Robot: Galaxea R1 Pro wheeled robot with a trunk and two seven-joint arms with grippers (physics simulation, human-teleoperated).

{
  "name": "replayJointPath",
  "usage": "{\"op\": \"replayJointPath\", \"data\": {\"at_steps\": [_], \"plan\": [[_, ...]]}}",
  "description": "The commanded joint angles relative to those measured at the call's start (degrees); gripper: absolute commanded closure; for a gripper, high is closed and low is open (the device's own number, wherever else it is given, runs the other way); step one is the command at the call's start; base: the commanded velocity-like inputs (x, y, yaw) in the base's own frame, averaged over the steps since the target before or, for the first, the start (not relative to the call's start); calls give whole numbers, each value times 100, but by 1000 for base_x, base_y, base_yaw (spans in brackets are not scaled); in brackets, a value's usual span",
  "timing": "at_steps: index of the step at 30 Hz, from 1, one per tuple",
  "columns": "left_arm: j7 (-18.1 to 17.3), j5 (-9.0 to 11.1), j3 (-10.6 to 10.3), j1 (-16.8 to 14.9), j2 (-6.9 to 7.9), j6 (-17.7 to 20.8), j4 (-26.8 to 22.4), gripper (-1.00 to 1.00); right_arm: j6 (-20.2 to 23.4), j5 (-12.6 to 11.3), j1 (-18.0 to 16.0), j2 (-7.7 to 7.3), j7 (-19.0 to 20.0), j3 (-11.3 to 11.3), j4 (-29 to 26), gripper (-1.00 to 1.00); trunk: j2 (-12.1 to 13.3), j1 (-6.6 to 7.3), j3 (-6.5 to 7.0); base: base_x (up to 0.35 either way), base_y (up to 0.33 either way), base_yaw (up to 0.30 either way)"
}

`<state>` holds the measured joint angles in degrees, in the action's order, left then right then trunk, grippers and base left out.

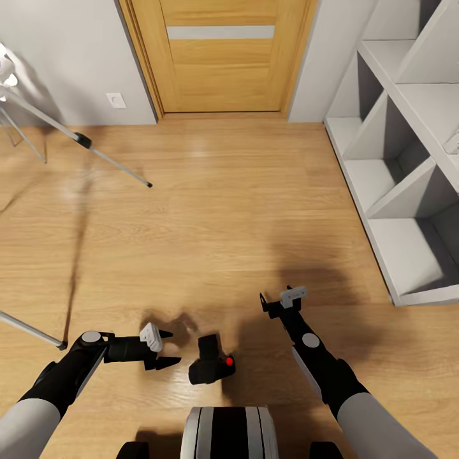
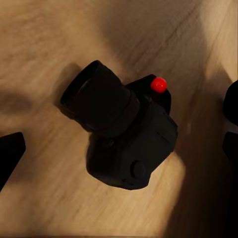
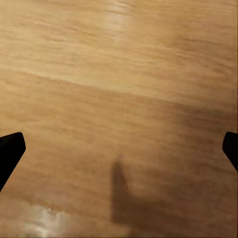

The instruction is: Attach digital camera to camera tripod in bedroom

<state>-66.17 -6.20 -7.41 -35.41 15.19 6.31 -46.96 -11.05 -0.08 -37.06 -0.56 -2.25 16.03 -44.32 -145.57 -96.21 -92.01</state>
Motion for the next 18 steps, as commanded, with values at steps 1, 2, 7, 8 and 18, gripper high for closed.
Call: {"op": "replayJointPath", "data": {"at_steps": [1, 2, 7, 8, 18], "plan": [[-18, -4, -6, -1, 3, 61, -10, -100, -13, -1, -3, -6, -23, 23, 2, -100, -1, 3, -3, -184, -38, 0], [-18, -4, -6, -1, 2, 61, -11, -100, -13, -1, -3, -6, -23, 23, 2, -100, -1, 3, -3, -194, -69, 0], [-19, -4, -4, -1, 5, 64, -14, -100, -12, -1, -3, -6, -27, 23, 2, -100, -1, 3, -3, -204, -119, 0], [-19, -4, -3, -1, 8, 66, -14, -100, -11, -1, -3, -6, -26, 23, 2, -100, -1, 3, -3, -174, -119, 0], [-27, 2, 13, -1, 78, 97, -8, -100, -11, -1, -3, -6, -24, 23, 2, -100, -1, 3, -3, -50, -34, 0]]}}
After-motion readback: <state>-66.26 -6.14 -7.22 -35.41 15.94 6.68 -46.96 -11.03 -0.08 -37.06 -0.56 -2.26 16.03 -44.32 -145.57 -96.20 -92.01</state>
